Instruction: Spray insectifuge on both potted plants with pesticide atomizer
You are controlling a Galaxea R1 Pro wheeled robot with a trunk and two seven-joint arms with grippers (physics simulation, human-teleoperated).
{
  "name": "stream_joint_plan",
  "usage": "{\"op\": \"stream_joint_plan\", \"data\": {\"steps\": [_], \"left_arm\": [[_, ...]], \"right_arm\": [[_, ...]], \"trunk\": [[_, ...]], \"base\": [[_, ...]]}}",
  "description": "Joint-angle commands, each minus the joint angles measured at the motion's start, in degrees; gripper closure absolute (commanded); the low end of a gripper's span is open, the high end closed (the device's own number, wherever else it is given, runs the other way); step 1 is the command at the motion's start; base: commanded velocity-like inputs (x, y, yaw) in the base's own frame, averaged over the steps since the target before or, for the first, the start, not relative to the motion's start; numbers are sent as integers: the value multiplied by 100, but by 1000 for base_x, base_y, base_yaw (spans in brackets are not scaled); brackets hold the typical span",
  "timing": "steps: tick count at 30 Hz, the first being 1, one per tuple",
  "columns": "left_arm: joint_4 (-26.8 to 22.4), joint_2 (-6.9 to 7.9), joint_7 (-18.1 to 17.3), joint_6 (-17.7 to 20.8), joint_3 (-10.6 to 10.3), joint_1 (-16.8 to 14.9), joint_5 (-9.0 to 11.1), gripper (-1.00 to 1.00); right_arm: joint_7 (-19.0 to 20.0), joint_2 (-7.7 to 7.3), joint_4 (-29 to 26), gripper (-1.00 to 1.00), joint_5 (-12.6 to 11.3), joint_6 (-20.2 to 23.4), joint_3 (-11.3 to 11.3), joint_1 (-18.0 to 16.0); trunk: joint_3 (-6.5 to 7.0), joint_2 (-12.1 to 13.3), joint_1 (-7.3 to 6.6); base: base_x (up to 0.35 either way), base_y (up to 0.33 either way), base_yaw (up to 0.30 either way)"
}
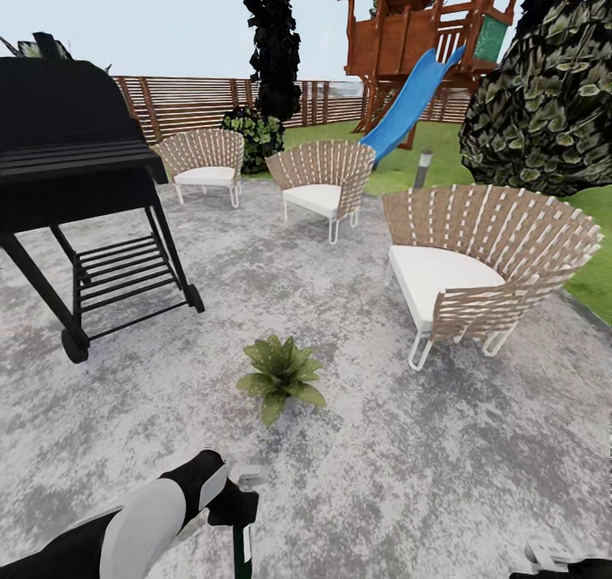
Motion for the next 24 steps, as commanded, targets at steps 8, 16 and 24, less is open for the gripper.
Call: {"op": "stream_joint_plan", "data": {"steps": [8,16,24], "left_arm": [[-177,228,-316,-899,-618,-7,-290,100],[-1390,264,-3969,-1205,-1985,-9,-1142,100],[-1458,268,-5297,-1718,-3402,-9,-1193,100]], "right_arm": [[62,23,-18,-100,11,-703,26,-7],[123,65,-16,-100,-169,-770,2008,-60],[1460,311,-25,-100,-1232,-778,2292,-423]], "trunk": [[-4,-2,-4],[-4,-2,-4],[-4,-2,-4]], "base": [[-130,0,0],[-1,0,0],[0,0,0]]}}
